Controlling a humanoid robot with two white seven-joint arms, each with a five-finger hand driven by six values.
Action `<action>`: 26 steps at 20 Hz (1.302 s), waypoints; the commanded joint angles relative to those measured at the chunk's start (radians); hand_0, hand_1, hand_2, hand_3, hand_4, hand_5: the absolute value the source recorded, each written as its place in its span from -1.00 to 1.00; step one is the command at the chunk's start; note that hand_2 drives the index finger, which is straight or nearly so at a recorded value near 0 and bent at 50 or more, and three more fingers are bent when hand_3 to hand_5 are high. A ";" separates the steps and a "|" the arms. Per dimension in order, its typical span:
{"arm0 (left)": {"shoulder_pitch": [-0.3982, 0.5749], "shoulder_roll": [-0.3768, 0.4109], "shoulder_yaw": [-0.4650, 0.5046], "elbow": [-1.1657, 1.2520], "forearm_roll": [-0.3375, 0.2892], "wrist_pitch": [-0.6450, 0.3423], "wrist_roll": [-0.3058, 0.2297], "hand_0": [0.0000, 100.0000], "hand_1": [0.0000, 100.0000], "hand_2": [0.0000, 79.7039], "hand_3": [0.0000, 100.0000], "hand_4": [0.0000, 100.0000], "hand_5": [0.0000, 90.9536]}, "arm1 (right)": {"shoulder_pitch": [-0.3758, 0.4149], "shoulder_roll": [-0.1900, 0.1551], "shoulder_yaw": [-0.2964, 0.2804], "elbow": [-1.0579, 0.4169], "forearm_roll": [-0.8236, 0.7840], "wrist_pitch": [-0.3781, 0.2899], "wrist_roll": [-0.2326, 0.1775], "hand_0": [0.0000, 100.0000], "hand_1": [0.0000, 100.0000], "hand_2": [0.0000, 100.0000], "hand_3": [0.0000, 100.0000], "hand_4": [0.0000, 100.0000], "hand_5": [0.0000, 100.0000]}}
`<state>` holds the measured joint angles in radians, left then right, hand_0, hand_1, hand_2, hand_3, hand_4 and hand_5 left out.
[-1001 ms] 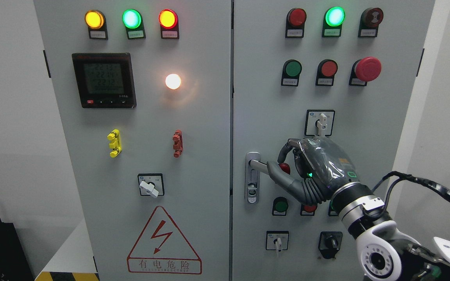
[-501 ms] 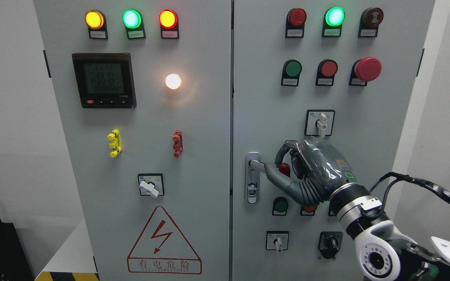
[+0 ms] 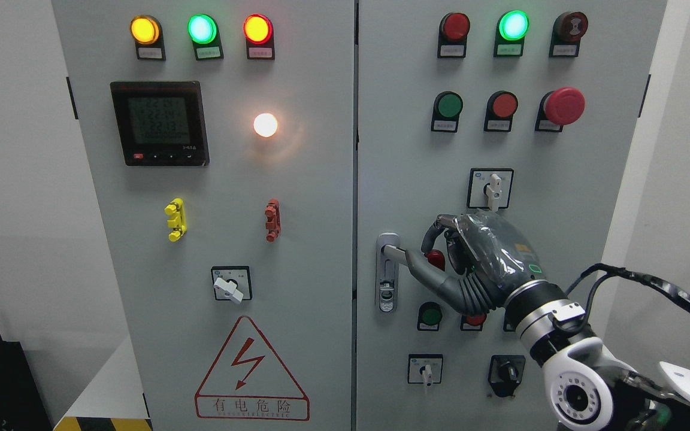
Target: Release door handle
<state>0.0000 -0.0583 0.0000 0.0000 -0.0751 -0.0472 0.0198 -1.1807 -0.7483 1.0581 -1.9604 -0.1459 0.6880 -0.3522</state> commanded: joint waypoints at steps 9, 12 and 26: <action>-0.003 0.000 0.002 0.009 0.000 0.000 0.000 -0.76 -0.22 -1.00 -1.00 -1.00 -1.00 | 0.006 0.017 0.000 0.003 -0.003 0.001 -0.002 -0.14 -0.39 0.02 1.00 0.99 1.00; -0.003 0.000 0.002 0.009 0.000 0.000 0.000 -0.76 -0.22 -1.00 -1.00 -1.00 -1.00 | 0.010 0.018 0.000 0.003 -0.003 0.001 -0.002 -0.14 -0.39 0.02 1.00 0.99 1.00; -0.003 0.000 0.002 0.009 0.000 0.000 0.000 -0.76 -0.22 -1.00 -1.00 -1.00 -1.00 | 0.012 0.023 0.000 0.001 -0.003 0.001 -0.002 -0.14 -0.38 0.04 1.00 1.00 1.00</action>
<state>0.0000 -0.0583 0.0000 0.0000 -0.0751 -0.0472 0.0198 -1.1704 -0.7307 1.0578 -1.9585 -0.1488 0.6879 -0.3538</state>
